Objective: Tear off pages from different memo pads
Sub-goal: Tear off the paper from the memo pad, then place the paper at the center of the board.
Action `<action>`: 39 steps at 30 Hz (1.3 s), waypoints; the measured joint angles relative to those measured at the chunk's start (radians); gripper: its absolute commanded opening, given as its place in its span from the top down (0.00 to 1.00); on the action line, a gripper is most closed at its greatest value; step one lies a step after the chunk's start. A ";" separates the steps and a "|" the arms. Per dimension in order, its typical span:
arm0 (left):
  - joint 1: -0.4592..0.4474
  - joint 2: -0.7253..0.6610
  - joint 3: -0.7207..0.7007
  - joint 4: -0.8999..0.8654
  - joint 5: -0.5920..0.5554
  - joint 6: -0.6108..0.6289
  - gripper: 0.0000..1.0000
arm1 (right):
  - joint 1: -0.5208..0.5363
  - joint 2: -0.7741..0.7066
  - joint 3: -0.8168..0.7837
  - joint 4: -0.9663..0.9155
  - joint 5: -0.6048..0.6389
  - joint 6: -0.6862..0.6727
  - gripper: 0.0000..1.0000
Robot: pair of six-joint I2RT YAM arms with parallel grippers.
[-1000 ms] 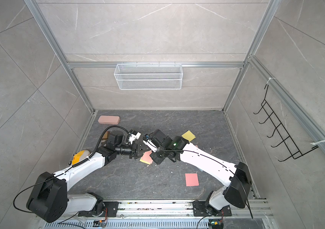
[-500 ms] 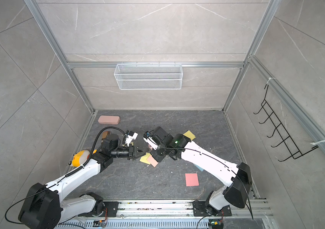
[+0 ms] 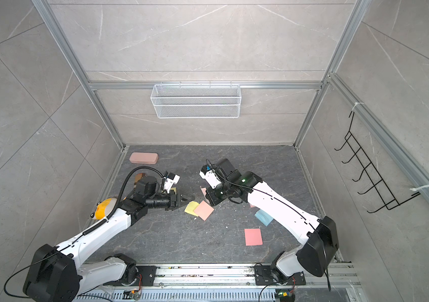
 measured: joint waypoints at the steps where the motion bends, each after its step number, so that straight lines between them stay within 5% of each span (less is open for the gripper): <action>1: 0.013 0.005 0.011 -0.010 0.000 -0.003 0.38 | -0.005 0.001 -0.009 0.012 -0.018 0.017 1.00; 10: 0.139 0.027 0.049 -0.122 -0.066 -0.014 0.41 | -0.028 0.117 -0.068 0.224 -0.186 0.235 1.00; 18: 0.275 0.032 0.111 -0.360 -0.227 0.008 0.42 | -0.028 0.429 0.048 0.391 -0.261 0.428 1.00; 30: 0.279 0.009 0.114 -0.496 -0.340 0.050 0.42 | 0.096 0.559 0.146 0.549 -0.318 0.636 1.00; 39: 0.282 -0.003 0.131 -0.513 -0.347 0.071 0.42 | 0.175 0.547 -0.057 0.623 -0.325 0.729 1.00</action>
